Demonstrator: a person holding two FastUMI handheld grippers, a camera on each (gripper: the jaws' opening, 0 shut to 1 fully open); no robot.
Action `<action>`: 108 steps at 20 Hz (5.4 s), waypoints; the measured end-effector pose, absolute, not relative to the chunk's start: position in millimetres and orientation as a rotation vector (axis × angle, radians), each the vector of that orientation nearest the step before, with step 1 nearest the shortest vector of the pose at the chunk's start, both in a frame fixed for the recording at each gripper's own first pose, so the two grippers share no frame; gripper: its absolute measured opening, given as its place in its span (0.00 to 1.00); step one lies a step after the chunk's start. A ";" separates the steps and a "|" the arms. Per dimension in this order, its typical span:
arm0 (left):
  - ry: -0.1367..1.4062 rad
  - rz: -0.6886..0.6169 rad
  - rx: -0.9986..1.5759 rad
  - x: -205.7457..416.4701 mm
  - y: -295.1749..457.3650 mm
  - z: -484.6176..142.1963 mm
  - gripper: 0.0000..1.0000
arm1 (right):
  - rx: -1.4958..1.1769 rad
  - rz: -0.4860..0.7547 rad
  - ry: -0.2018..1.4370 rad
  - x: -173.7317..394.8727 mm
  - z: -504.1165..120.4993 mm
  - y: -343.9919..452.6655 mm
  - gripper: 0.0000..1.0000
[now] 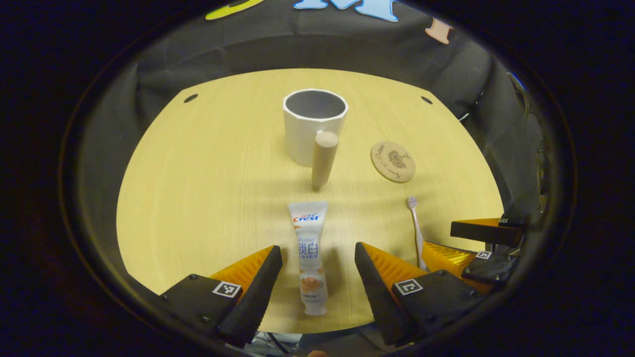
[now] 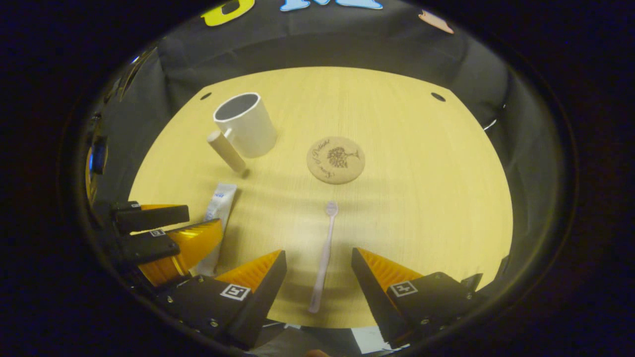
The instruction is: Put the toothbrush and toothpaste on the desktop into the cup, then pick up the cup and place it on the coaster on the desktop.
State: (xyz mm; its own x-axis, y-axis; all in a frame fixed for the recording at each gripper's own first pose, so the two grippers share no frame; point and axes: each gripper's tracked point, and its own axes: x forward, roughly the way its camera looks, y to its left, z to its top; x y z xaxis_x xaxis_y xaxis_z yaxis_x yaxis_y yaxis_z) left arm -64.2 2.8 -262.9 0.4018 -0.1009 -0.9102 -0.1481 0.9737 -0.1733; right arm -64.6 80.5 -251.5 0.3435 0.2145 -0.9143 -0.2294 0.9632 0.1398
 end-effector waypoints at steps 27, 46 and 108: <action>1.334 0.048 -0.242 -71.3 9.1 -307.4 0.44 | -0.069 0.304 1.408 -80.4 -301.9 85.3 0.40; 1.071 0.034 -0.259 -52.6 20.7 -276.5 0.22 | 0.211 0.335 1.229 -57.3 -273.9 91.4 0.06; 0.454 -0.020 -0.121 152.5 39.6 -190.6 0.36 | 0.426 0.460 0.695 20.6 -131.8 96.0 0.05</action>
